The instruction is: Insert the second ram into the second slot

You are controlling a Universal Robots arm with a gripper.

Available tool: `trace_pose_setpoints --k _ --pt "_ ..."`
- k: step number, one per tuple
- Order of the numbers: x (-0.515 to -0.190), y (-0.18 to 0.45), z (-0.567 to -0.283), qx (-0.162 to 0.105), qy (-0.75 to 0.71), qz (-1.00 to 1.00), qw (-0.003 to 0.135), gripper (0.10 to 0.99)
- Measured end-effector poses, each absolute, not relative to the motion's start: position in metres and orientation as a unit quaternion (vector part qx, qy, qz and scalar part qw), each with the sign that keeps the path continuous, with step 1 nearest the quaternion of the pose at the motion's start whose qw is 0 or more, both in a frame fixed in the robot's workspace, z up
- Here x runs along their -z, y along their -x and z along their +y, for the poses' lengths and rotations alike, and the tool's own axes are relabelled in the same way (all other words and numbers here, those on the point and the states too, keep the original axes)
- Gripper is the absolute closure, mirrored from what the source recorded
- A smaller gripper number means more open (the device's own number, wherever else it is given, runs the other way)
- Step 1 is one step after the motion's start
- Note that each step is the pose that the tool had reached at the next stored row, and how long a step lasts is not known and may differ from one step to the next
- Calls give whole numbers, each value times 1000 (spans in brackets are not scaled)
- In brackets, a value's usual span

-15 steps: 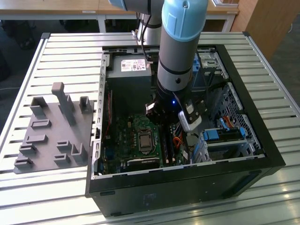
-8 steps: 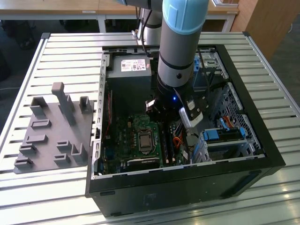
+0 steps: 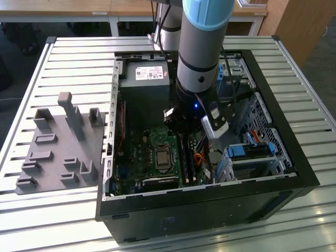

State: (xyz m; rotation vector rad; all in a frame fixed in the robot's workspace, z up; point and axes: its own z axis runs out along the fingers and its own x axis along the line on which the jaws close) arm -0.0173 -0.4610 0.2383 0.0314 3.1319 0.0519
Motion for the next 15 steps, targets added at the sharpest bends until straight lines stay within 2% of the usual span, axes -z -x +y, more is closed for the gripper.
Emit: trace_pose_setpoints --k 2,15 --pt "-238 17 -458 -17 -10 1000 5 980" --pt "-231 18 -448 -18 -11 1000 5 980"
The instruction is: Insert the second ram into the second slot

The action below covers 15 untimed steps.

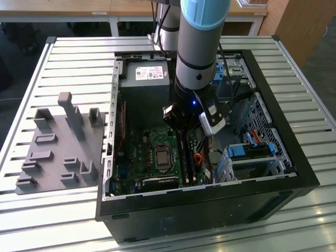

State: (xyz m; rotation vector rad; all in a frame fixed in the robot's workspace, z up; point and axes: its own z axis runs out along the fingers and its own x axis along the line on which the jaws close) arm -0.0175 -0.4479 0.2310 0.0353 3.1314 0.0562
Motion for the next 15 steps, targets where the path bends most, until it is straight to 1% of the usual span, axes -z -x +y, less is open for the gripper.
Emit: trace_pose_setpoints --k 15 --pt "-222 20 -447 -18 -11 1000 5 980"
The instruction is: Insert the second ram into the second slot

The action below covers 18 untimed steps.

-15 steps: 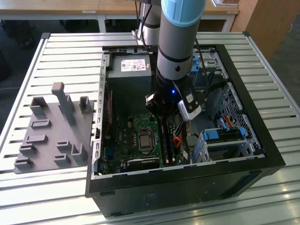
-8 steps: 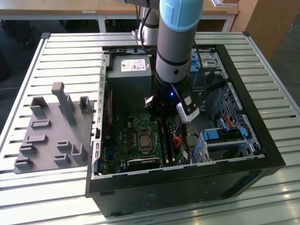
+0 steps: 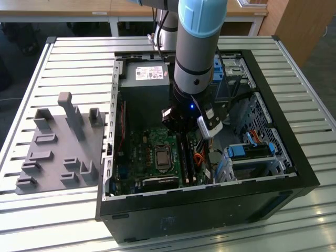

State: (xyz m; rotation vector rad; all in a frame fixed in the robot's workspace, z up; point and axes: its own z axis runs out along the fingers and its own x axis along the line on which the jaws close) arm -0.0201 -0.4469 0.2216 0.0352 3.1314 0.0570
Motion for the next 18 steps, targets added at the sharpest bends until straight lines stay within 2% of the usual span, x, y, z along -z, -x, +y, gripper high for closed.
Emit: trace_pose_setpoints --k 18 --pt "-225 20 -460 -18 -11 1000 5 980"
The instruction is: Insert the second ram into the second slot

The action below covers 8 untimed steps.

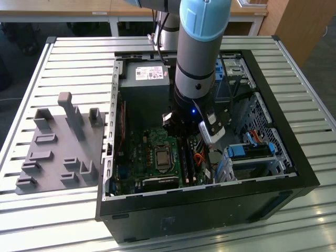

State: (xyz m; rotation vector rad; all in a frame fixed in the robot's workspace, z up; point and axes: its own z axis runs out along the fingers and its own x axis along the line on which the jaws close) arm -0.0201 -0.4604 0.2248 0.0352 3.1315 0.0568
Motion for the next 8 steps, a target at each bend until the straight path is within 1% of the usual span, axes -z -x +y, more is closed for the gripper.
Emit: trace_pose_setpoints --k 8 --pt "-221 20 -465 -18 -11 1000 5 980"
